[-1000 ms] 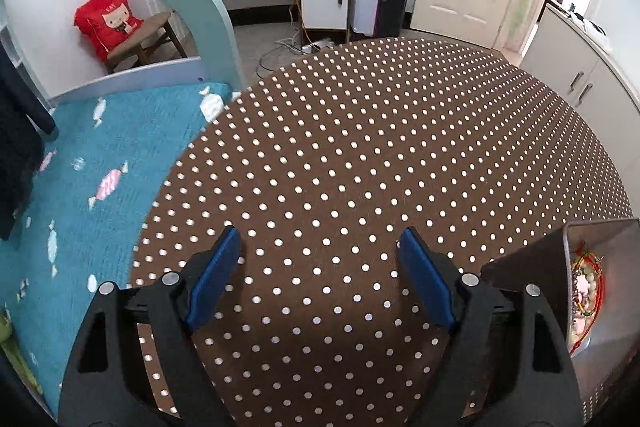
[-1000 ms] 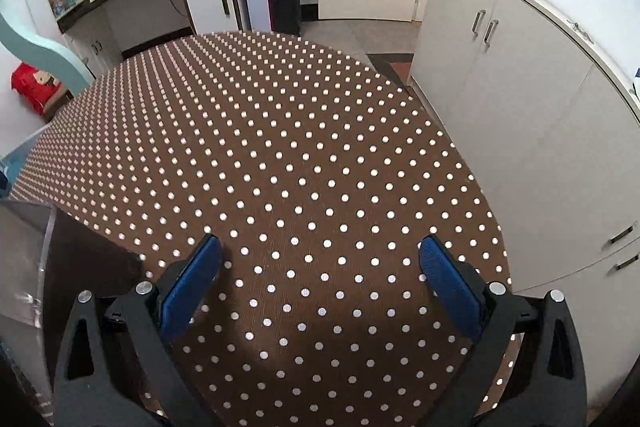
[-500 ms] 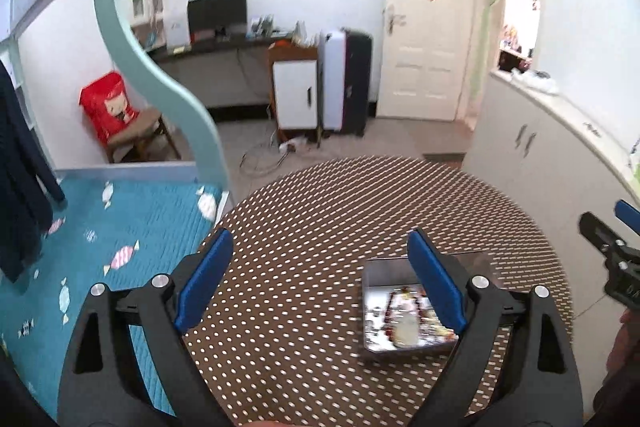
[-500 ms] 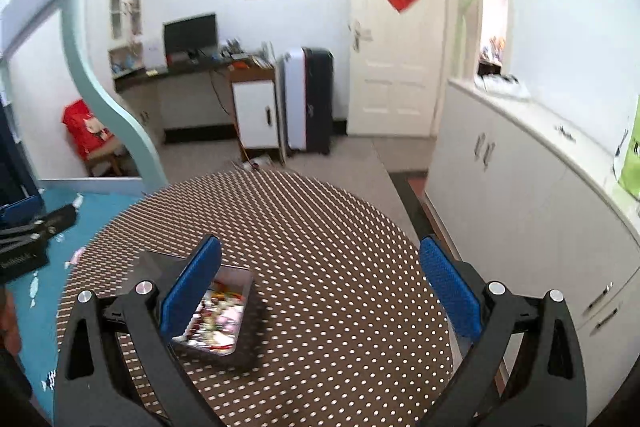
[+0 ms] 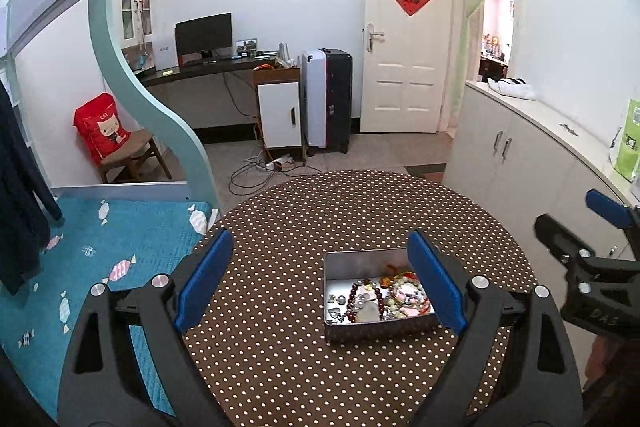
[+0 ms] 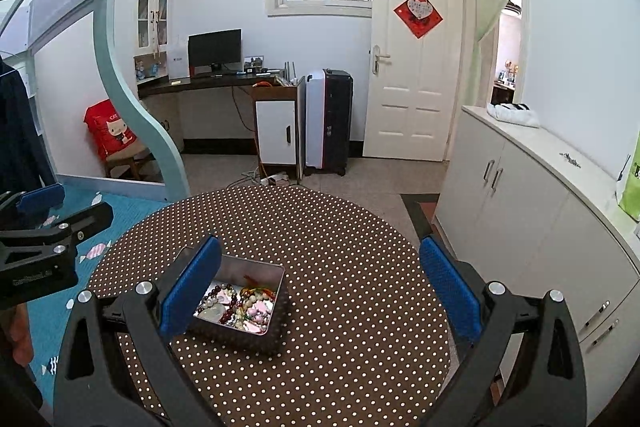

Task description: Organize jewelry

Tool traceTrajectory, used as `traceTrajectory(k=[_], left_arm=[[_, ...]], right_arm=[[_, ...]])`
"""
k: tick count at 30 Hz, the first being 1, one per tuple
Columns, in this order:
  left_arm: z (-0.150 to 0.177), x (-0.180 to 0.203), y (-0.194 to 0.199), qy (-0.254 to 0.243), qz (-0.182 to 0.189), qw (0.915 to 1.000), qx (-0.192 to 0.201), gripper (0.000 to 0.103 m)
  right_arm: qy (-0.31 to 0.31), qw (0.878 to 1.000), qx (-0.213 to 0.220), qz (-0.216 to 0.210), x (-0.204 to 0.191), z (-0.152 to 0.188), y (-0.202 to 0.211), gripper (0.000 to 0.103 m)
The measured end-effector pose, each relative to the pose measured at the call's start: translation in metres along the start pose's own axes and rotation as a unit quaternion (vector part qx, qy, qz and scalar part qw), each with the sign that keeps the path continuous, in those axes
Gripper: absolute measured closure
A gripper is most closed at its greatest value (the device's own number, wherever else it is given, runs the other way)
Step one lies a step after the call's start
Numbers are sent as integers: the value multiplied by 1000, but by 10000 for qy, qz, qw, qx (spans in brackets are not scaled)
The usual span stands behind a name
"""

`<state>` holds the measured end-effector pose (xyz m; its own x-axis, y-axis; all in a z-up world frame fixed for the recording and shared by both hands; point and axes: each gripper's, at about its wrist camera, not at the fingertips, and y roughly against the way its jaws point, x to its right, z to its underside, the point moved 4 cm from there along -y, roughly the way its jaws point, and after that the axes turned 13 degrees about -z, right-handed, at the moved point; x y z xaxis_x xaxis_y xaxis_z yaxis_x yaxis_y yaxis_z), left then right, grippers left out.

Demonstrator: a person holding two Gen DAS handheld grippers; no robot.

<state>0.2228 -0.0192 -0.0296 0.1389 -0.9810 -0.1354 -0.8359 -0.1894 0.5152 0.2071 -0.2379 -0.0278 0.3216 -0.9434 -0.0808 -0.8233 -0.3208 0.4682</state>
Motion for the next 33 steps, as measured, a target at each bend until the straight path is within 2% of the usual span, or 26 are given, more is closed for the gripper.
traceTrajectory(k=[33], left_arm=[[-3, 5, 14, 5, 78, 10000, -5, 14]], right_arm=[[56, 10000, 13, -20, -4, 2, 4, 7]])
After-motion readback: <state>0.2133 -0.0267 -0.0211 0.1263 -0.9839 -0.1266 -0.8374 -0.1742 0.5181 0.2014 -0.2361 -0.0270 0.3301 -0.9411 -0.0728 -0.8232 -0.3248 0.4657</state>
